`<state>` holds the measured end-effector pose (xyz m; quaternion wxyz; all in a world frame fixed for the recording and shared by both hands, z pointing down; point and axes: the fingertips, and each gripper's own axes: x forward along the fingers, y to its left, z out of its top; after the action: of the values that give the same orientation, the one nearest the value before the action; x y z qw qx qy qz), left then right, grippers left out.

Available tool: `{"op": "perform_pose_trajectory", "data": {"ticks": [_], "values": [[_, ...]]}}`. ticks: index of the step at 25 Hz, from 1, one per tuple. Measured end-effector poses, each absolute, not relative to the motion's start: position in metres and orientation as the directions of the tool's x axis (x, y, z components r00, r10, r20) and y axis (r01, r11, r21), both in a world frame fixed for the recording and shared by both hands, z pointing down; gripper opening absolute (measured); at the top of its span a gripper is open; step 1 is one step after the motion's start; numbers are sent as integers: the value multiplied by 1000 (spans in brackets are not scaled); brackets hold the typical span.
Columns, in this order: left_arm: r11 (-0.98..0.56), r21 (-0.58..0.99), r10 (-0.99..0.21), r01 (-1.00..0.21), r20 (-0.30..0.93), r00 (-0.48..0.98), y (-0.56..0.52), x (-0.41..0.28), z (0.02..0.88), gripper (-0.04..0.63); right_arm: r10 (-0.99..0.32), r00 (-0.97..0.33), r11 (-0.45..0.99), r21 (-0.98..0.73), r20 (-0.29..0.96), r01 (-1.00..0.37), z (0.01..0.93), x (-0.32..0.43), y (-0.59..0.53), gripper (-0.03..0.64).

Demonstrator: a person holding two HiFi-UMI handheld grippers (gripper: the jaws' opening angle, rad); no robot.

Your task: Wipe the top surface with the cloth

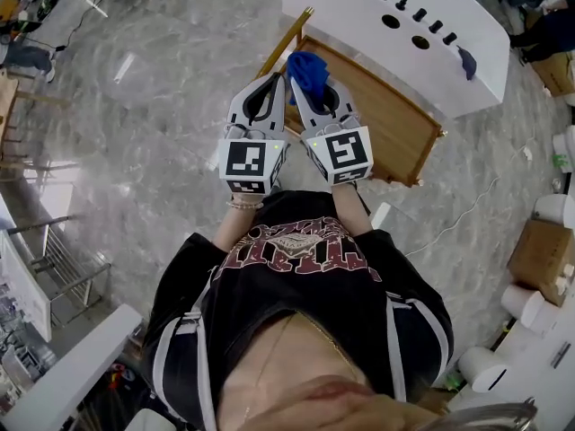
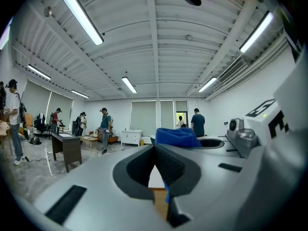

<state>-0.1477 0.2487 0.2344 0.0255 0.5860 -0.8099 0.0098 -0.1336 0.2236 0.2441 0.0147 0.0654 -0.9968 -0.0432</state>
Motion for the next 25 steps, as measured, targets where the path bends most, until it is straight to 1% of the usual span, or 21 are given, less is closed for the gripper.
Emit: {"op": "perform_pose_trajectory", "data": {"ticks": [5,14,25], "values": [[250,24,-966,-968,76,-247,240,-170,242,49,-208,-977,976,83,45,-204,252,-151,217,55],[184,59,-979,-981,104,-177,190,-174,262,49,-286,-954,958,61,94,-281,273,-151,168,55],[214,27,-968,-977,142,-208,107,-202,263,49,-236,-967,972,22,94,-235,274,-188,87,55]]}}
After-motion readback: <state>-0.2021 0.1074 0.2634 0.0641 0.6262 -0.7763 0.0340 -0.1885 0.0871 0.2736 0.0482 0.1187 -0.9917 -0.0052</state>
